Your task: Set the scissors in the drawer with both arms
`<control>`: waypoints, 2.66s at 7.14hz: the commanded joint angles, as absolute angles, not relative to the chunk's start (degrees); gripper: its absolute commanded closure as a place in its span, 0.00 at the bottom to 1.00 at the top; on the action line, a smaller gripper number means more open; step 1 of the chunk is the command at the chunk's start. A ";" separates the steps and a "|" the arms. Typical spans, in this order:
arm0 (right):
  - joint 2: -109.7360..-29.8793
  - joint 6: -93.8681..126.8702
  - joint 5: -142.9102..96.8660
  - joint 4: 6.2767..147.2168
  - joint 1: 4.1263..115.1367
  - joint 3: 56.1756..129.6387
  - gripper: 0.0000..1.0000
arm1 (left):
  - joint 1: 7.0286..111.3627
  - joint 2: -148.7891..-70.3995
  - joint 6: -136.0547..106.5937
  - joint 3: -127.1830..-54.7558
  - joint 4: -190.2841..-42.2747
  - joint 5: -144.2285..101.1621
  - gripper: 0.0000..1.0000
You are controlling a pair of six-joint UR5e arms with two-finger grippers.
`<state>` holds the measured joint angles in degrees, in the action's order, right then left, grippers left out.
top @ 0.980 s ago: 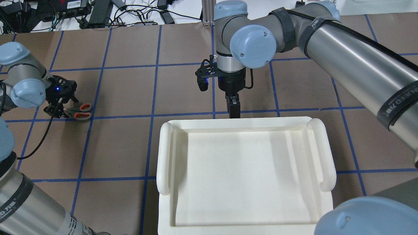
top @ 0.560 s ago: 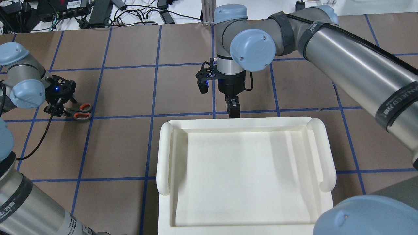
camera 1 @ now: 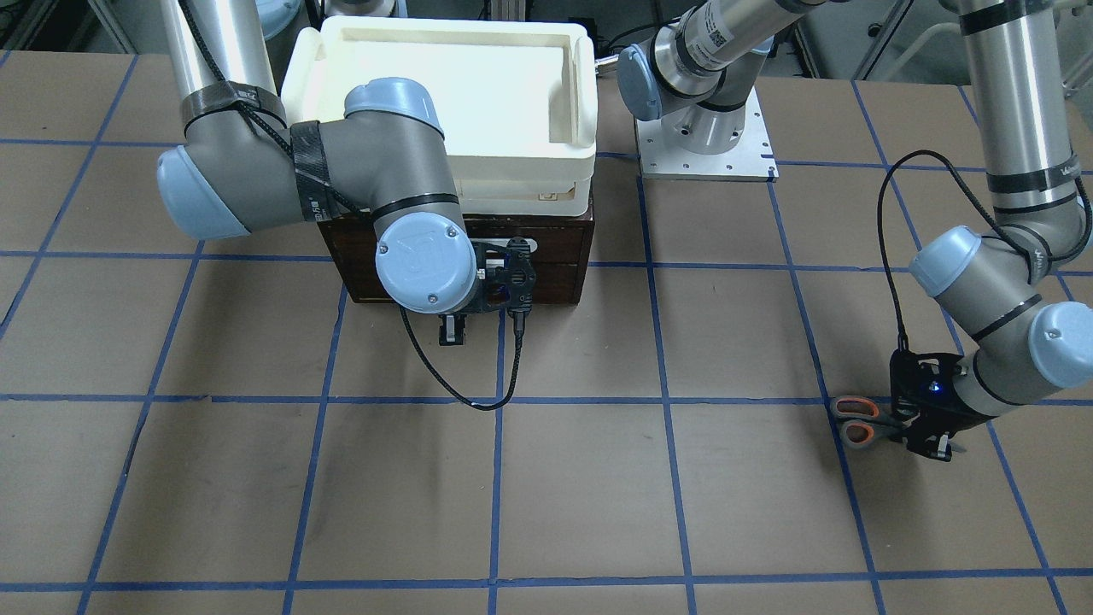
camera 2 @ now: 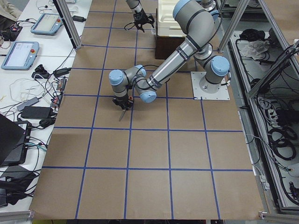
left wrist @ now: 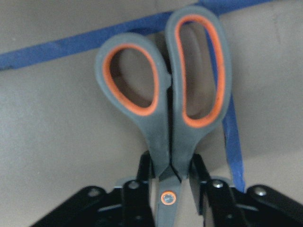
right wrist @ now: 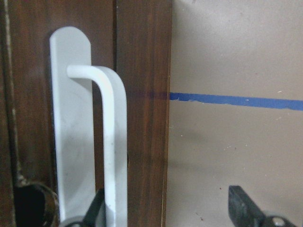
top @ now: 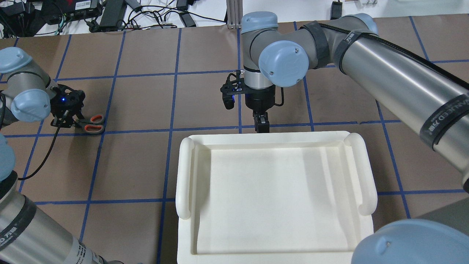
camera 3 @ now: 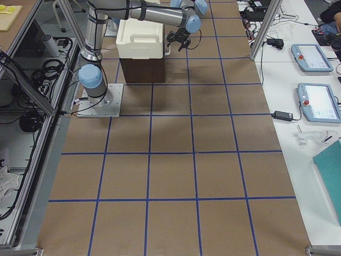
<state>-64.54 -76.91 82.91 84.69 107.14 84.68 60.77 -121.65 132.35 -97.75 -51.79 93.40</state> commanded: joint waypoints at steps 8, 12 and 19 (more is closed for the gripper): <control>-60.74 -79.28 83.50 89.82 107.14 78.23 0.40 | 59.33 -118.40 136.84 -96.51 -52.56 92.29 0.96; -59.50 -80.59 83.50 90.26 106.61 75.85 0.40 | 62.03 -112.87 134.32 -96.42 -58.17 90.53 0.98; -56.69 -83.40 83.58 93.60 105.91 71.28 0.39 | 68.46 -108.46 126.83 -86.85 -74.34 90.18 0.99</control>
